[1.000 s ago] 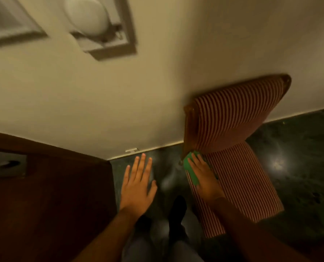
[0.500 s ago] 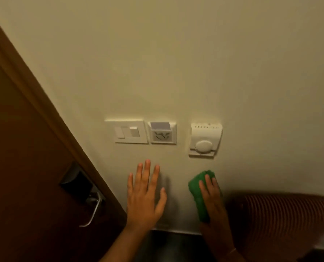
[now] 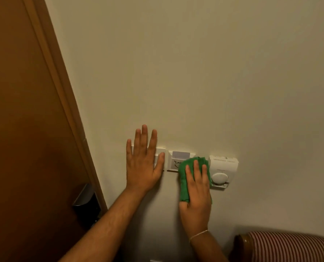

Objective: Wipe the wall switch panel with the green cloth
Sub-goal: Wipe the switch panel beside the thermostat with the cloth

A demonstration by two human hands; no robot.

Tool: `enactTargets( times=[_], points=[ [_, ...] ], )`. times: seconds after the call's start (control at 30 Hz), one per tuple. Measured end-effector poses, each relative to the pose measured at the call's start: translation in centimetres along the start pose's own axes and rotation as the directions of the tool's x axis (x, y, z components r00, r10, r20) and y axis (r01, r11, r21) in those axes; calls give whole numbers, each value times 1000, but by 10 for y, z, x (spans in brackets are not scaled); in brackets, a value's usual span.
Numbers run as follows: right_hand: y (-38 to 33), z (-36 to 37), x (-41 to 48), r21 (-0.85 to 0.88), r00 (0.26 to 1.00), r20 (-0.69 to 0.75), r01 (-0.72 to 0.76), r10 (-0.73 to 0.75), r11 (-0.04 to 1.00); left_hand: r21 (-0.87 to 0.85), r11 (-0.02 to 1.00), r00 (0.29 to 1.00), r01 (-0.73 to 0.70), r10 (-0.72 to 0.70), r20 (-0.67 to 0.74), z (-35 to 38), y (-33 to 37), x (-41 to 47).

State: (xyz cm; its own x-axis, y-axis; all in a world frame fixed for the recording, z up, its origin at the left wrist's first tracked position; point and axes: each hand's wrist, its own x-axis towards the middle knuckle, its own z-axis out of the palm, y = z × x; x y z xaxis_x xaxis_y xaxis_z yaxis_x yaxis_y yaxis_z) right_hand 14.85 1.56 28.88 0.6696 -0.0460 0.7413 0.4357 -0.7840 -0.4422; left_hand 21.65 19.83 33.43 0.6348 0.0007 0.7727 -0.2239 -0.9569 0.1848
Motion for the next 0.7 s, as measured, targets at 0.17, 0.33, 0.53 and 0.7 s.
enactTargets(
  times=[0.17,0.33,0.53,0.7],
  points=[
    [10,27,-3,-51,997,-9,-83,82,995,23,999,999,-42,42,-13,17,-8,10],
    [23,47,-13,-81,995,-37,-100,97,992,28,998,997,-63,64,-39,25,-13,10],
    [22,59,-11,-49,989,-129,-81,75,995,23,997,997,-75,75,-27,27,-13,10],
    [20,60,-10,-72,989,-129,-81,71,994,9,998,997,-66,67,-26,27,-13,9]
  ],
)
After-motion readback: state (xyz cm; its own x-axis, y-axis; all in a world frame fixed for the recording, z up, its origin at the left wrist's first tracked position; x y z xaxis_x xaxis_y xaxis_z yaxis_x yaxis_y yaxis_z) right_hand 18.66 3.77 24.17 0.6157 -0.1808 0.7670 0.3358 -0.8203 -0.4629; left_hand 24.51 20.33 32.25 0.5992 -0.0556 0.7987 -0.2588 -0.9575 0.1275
